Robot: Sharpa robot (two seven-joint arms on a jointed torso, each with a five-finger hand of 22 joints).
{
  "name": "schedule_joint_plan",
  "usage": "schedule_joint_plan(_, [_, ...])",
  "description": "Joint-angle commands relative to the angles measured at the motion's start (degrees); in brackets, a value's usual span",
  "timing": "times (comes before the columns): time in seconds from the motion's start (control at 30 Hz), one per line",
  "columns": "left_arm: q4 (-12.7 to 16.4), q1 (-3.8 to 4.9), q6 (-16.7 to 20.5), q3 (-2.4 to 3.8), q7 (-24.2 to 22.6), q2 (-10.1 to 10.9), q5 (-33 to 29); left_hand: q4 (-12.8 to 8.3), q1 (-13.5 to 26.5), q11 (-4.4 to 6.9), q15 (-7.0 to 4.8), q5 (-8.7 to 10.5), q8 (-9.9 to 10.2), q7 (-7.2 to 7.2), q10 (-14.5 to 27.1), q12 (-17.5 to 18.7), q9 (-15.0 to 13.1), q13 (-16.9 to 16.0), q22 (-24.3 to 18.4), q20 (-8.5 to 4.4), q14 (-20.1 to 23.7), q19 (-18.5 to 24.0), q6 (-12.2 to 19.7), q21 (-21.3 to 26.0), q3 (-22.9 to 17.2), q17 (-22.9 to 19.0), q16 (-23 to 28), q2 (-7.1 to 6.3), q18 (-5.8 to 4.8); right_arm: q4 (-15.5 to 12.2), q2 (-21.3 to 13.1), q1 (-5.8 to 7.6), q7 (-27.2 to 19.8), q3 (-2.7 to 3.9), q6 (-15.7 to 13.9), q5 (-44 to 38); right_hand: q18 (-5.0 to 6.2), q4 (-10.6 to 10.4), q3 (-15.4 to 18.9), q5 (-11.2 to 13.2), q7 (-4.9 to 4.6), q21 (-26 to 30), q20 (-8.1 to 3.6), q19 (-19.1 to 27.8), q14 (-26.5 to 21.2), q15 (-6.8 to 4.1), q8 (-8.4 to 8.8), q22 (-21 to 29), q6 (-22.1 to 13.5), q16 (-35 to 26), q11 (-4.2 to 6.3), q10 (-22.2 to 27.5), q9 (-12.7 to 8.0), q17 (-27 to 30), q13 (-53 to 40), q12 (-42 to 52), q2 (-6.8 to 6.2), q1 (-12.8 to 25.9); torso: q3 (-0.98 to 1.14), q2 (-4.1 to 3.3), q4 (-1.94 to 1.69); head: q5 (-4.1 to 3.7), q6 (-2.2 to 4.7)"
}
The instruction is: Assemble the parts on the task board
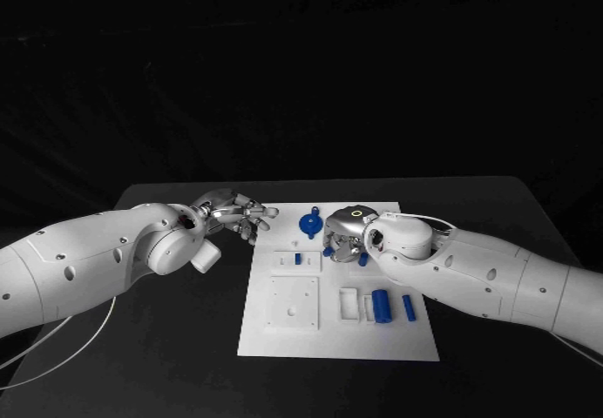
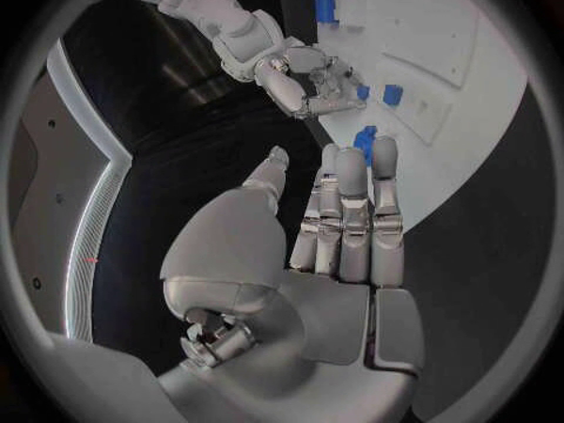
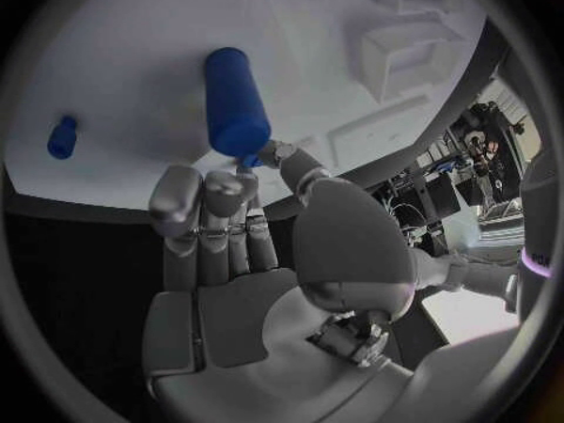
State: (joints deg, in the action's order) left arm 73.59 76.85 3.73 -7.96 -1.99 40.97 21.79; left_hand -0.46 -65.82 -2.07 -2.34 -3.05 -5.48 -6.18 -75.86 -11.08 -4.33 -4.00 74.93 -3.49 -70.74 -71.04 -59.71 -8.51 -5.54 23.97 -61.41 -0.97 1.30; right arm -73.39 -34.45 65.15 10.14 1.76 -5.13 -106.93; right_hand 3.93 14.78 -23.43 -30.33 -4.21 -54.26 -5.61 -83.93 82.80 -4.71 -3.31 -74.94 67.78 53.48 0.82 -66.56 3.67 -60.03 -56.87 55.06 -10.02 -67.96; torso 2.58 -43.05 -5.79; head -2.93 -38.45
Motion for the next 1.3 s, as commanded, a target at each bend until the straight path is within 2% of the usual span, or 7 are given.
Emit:
schedule_joint_plan(0.03, [0.15,0.06,-0.68,0.04,-0.13,-0.02,0.15,-0.13,-0.27,0.09,0.25,0.15,-0.12,0.01,0.36,0.28,0.05,0.06,0.87,0.11,-0.18,-0.39,0.39,0.19,0.28,0.04,0.25,0.2,1.0,0.81,-0.18,-0.82,1.4,-0.61,4.65,-1.17,0.57,-0.26,0.44,1.64,-0.04,-0.3,-0.28,-1.34,0.12,-0.21,-0.27,-6.72,0.42,0.14,0.29,-0.16,0.11,-0.09,-0.13,0.39,0.31,0.31,-0.01,-0.02,0.04,0.02,-0.04])
schedule_joint_plan(0.2, [0.18,0.06,-0.66,0.04,-0.09,-0.03,0.2,-0.19,-0.35,0.09,0.25,0.15,-0.12,0.01,0.37,0.28,0.04,0.06,0.86,0.11,-0.19,-0.41,0.39,0.21,0.27,0.04,0.25,0.22,1.0,1.21,0.19,-0.83,1.81,-0.61,4.36,-2.12,0.51,-1.13,2.48,3.9,0.27,-0.32,-0.3,-1.39,0.24,-0.24,-0.28,-6.72,1.25,0.2,0.48,-0.15,0.2,-0.25,-0.25,0.47,0.7,-0.35,-0.04,0.0,-0.02,-0.04,-0.09])
schedule_joint_plan(0.8, [0.32,0.06,-0.6,0.04,0.04,0.07,0.46,-0.28,-0.4,0.09,0.25,0.14,-0.09,-0.01,0.38,0.28,0.05,0.06,0.84,0.11,-0.23,-0.47,0.45,0.3,0.32,0.04,0.24,0.27,1.01,0.59,0.21,-1.02,2.29,-0.62,1.3,-3.04,0.23,-3.21,3.6,5.0,1.37,-1.4,-0.63,-1.74,0.5,-0.6,-0.36,-6.96,5.0,1.46,1.22,-1.68,0.37,-1.65,-1.93,1.67,1.96,-1.03,0.0,0.0,0.0,-0.09,-0.07])
schedule_joint_plan(0.97, [0.38,0.06,-0.59,0.04,-0.1,0.1,0.48,-0.28,-0.4,0.09,0.25,0.14,-0.09,-0.01,0.38,0.28,0.05,0.06,0.84,0.11,-0.23,-0.47,0.45,0.3,0.32,0.04,0.24,0.27,1.01,-0.28,-0.25,-1.04,2.29,-0.61,0.35,-2.81,0.17,-3.52,3.32,4.52,1.43,-1.46,-0.79,-1.76,0.46,-0.72,-0.31,-6.97,5.27,1.38,1.29,-1.72,0.33,-1.72,-1.92,1.4,2.04,-1.1,0.0,0.02,0.03,-0.07,-0.07])
schedule_joint_plan(1.03, [0.4,0.06,-0.6,0.04,-0.17,0.11,0.48,-0.31,-0.42,0.1,0.24,0.14,-0.11,-0.01,0.34,0.24,0.05,0.06,0.86,0.1,-0.27,-0.56,0.44,0.34,0.34,0.05,0.21,0.25,1.02,-0.83,-0.54,-1.04,2.33,-0.6,0.04,-2.61,0.13,-3.68,2.73,2.55,1.4,-1.53,-0.88,-1.77,0.44,-0.77,-0.3,-6.98,5.18,1.35,1.32,-1.67,0.31,-1.8,-1.92,1.16,1.97,-1.06,0.01,0.01,0.05,-0.08,-0.08])
schedule_joint_plan(1.1, [0.43,0.06,-0.6,0.04,-0.25,0.13,0.48,-0.32,-0.42,0.1,0.24,0.14,-0.11,-0.01,0.34,0.24,0.05,0.06,0.87,0.1,-0.27,-0.56,0.44,0.35,0.34,0.06,0.21,0.25,1.02,-1.46,-0.88,-1.03,2.43,-0.59,-0.28,-2.43,0.12,-3.69,0.08,0.64,1.26,-1.57,-0.97,-1.73,0.43,-0.84,-0.32,-6.99,5.1,1.3,1.35,-1.7,0.34,-1.93,-1.87,0.77,1.31,-0.5,0.02,0.01,0.08,-0.13,-0.03])
schedule_joint_plan(1.3, [0.55,0.07,-0.61,0.04,-0.49,0.19,0.49,-0.4,-0.43,0.1,0.25,0.12,-0.11,-0.01,0.33,0.23,0.05,0.06,0.88,0.11,-0.25,-0.55,0.45,0.36,0.38,0.06,0.21,0.06,1.02,-3.11,-1.84,-1.0,2.88,-0.36,-1.11,-2.2,0.09,-4.06,-0.51,0.5,1.3,-1.64,-1.02,-1.73,0.45,-0.89,-0.32,-6.98,5.1,1.26,1.36,-1.8,0.36,-2.04,-2.0,0.67,0.88,-0.03,0.03,0.01,0.15,-0.22,0.03])
